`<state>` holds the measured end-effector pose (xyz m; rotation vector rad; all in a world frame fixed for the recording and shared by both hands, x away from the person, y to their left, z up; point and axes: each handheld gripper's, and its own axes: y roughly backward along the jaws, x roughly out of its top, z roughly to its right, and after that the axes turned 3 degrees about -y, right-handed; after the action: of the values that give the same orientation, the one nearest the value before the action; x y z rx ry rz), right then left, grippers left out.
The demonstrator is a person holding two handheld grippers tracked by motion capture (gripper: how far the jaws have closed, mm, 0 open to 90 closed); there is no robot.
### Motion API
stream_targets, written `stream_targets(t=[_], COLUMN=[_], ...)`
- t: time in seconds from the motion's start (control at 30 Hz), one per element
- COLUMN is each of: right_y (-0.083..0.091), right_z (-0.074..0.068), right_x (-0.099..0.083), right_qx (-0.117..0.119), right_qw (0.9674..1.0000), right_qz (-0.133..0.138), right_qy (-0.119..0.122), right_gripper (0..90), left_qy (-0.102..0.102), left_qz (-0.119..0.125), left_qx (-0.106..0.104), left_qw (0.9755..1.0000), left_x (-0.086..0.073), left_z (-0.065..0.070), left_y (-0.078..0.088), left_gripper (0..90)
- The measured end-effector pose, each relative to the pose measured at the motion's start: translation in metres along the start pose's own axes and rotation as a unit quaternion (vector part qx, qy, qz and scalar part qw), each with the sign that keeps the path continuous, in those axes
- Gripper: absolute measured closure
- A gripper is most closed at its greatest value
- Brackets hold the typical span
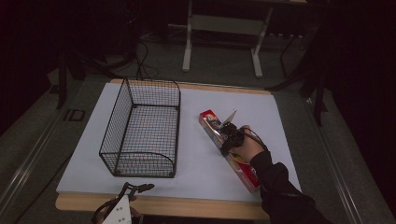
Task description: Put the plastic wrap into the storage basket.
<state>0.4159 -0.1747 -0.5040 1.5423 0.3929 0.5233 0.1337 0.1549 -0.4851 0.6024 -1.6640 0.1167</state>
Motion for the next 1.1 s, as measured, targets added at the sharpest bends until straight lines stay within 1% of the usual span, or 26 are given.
stream_targets(t=[0.03,0.1,0.17,0.23,0.3,0.43,0.53,0.83,0.9,1.0,1.1], right_y=[0.001,0.004,0.010,0.018,0.025,0.039,0.049,0.079,0.086,0.095,0.106], right_z=[0.000,0.000,0.002,0.003,0.004,0.004,0.002,-0.003,-0.005,-0.008,-0.012], right_x=[0.000,0.000,0.000,0.000,0.001,0.002,0.003,0.007,0.008,0.011,0.014], right_qx=[-0.006,-0.008,-0.001,-0.003,-0.003,-0.001,-0.008,-0.010,-0.016,-0.013,-0.019], right_qw=[1.0000,1.0000,0.9998,0.9993,0.9987,0.9977,0.9969,0.9926,0.9920,0.9907,0.9893], right_qz=[0.000,0.004,0.018,0.035,0.047,0.064,0.075,0.116,0.122,0.132,0.143], right_qy=[0.001,0.001,-0.003,-0.010,-0.017,-0.023,-0.024,-0.033,-0.029,-0.029,-0.026], right_gripper=[39.9,39.9,39.9,39.9,39.9,39.9,39.9,40.0,40.0,40.0,40.0], left_qy=[0.001,0.000,-0.001,0.000,-0.001,-0.002,-0.001,-0.002,-0.002,-0.003,-0.003], left_qz=[-0.001,-0.002,-0.001,-0.001,-0.002,-0.003,-0.003,-0.002,-0.002,-0.002,-0.002], left_qx=[-0.001,-0.002,-0.002,-0.001,-0.001,-0.002,-0.001,-0.001,-0.001,-0.001,-0.001], left_qw=[1.0000,1.0000,1.0000,1.0000,1.0000,1.0000,1.0000,1.0000,1.0000,1.0000,1.0000], left_x=[0.000,0.000,0.000,0.000,0.000,0.000,0.000,0.000,0.000,0.000,0.000], left_z=[0.000,0.000,0.000,0.000,0.000,0.000,0.000,0.000,0.000,0.000,0.000], left_y=[0.000,-0.001,-0.001,0.000,-0.001,-0.001,-0.001,-0.001,-0.001,-0.001,-0.001], left_gripper=[0.0,0.0,0.0,0.0,0.0,0.0,0.0,0.0,0.0,0.0,0.0])
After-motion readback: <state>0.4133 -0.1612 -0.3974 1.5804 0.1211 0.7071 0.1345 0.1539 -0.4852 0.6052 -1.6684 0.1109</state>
